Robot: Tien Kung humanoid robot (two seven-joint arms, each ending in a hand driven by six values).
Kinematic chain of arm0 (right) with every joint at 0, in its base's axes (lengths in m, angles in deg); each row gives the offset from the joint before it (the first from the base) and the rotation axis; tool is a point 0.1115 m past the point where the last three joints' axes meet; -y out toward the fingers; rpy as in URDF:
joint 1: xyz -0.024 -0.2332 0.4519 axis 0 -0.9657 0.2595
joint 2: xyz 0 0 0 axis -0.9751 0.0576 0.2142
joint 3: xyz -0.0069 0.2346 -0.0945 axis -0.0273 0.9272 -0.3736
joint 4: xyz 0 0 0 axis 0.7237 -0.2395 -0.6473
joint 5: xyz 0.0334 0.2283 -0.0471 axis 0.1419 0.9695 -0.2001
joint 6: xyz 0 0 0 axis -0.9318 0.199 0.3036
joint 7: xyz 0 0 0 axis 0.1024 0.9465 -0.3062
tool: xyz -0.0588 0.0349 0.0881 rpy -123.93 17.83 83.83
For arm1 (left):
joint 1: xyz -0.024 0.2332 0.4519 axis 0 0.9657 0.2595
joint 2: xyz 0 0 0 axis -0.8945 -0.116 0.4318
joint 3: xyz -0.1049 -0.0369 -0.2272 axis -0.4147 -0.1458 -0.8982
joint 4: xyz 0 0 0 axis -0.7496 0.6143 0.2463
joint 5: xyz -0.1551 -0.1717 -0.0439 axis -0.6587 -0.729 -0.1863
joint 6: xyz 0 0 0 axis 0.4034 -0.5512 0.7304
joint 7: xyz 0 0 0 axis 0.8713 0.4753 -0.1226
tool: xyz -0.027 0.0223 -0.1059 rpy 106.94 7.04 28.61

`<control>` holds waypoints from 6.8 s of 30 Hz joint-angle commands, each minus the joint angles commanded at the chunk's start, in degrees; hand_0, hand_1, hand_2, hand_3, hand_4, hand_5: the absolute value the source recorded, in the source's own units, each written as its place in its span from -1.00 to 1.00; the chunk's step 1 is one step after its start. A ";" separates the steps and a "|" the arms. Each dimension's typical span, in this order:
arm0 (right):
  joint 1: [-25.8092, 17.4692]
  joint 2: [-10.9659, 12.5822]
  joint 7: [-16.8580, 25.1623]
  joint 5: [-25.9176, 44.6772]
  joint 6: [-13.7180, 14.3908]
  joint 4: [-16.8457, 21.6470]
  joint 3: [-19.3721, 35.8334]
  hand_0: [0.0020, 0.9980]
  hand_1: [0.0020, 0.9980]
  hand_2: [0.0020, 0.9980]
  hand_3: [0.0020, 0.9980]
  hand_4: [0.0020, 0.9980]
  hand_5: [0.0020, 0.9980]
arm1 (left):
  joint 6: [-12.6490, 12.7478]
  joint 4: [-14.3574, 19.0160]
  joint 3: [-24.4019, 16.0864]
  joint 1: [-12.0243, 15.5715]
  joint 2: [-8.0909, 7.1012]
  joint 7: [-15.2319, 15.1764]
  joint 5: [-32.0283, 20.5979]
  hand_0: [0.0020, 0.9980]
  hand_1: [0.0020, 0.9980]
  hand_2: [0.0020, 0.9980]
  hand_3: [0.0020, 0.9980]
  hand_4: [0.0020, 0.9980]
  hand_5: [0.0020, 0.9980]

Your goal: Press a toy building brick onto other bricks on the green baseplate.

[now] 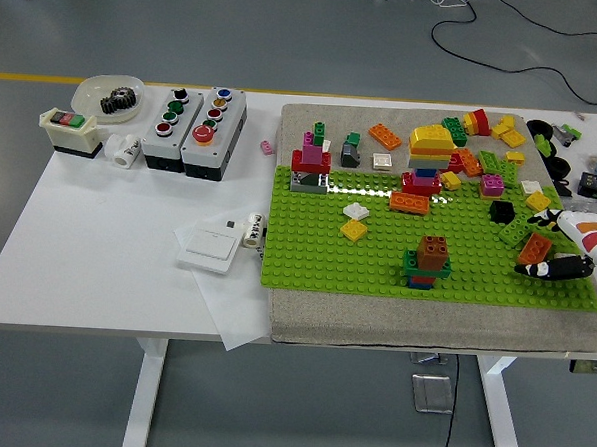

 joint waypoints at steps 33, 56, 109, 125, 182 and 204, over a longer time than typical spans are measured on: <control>-2.88 -0.25 2.44 31.70 1.70 2.59 2.75 0.41 0.39 0.50 0.57 0.97 0.18 | -0.09 -0.05 0.49 -0.42 -0.05 -0.23 -0.48 -0.11 0.13 0.42 0.48 0.54 0.63; -3.49 -0.51 0.40 77.65 -3.61 2.61 4.17 0.47 0.48 0.57 0.58 1.00 0.55 | -0.04 -0.09 0.56 -0.20 0.04 -0.29 -0.74 -0.11 0.13 0.42 0.48 0.55 0.63; -3.03 0.47 2.71 79.71 -5.48 2.28 4.00 0.50 0.50 0.58 0.59 1.00 0.69 | 0.15 0.20 1.09 -1.20 0.20 -0.65 -1.14 -0.09 0.14 0.42 0.47 0.53 0.62; -3.69 0.55 2.72 78.81 -5.47 2.57 4.42 0.50 0.50 0.58 0.56 1.00 0.71 | 0.95 0.09 0.34 -0.95 0.48 -0.70 0.03 -0.09 0.14 0.42 0.45 0.53 0.62; -2.47 -1.01 2.75 80.07 -4.23 2.58 3.53 0.41 0.41 0.50 0.52 1.00 0.59 | 0.38 1.05 -2.76 -1.46 -1.15 0.89 7.86 0.00 0.19 0.41 0.39 0.48 0.62; -1.56 0.25 3.23 80.17 -5.62 3.02 3.10 0.29 0.24 0.36 0.45 1.00 0.57 | 0.90 0.65 -1.22 -1.92 -0.53 -0.41 4.73 0.00 0.18 0.41 0.38 0.46 0.61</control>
